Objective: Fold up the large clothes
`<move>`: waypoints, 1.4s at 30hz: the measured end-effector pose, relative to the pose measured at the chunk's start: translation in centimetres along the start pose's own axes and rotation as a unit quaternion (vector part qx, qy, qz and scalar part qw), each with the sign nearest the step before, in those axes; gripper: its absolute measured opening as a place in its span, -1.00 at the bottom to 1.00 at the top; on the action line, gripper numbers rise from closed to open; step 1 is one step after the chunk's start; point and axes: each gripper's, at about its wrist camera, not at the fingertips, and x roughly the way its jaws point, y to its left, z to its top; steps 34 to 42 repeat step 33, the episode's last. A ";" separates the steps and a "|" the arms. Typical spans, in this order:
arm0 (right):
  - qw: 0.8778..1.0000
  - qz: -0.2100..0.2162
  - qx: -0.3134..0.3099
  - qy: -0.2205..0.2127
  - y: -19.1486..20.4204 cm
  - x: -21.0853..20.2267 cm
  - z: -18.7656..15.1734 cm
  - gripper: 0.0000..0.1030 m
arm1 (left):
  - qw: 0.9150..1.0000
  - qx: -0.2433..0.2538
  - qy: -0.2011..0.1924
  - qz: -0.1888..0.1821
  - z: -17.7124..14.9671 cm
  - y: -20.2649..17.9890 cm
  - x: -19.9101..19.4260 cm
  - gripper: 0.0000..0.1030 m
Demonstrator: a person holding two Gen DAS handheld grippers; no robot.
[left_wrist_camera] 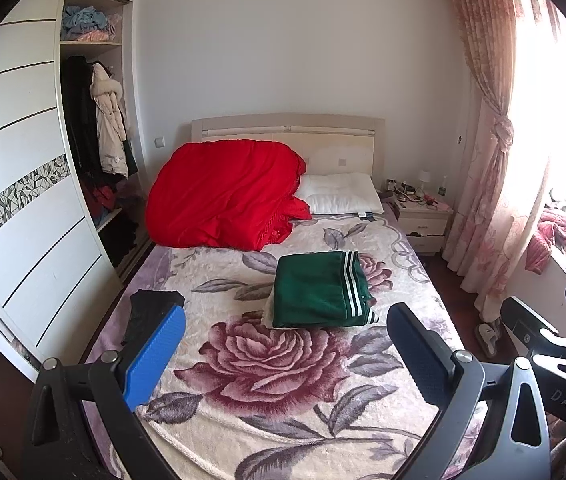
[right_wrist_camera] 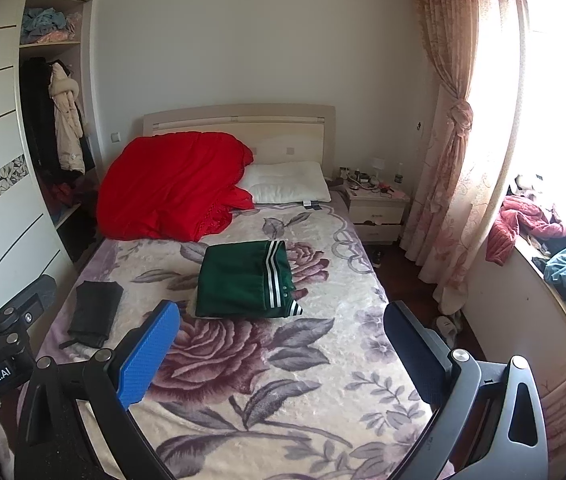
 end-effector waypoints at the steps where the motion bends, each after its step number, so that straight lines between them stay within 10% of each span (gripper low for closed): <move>1: 1.000 0.000 0.000 -0.001 0.1 0.0 0.0 1.00 | 1.000 0.000 -0.001 0.000 0.0 0.0 0.0 1.00; 42: 1.000 0.003 0.001 -0.009 0.2 -0.1 0.5 1.00 | 1.000 0.000 -0.009 -0.002 1.0 -0.1 -0.7 1.00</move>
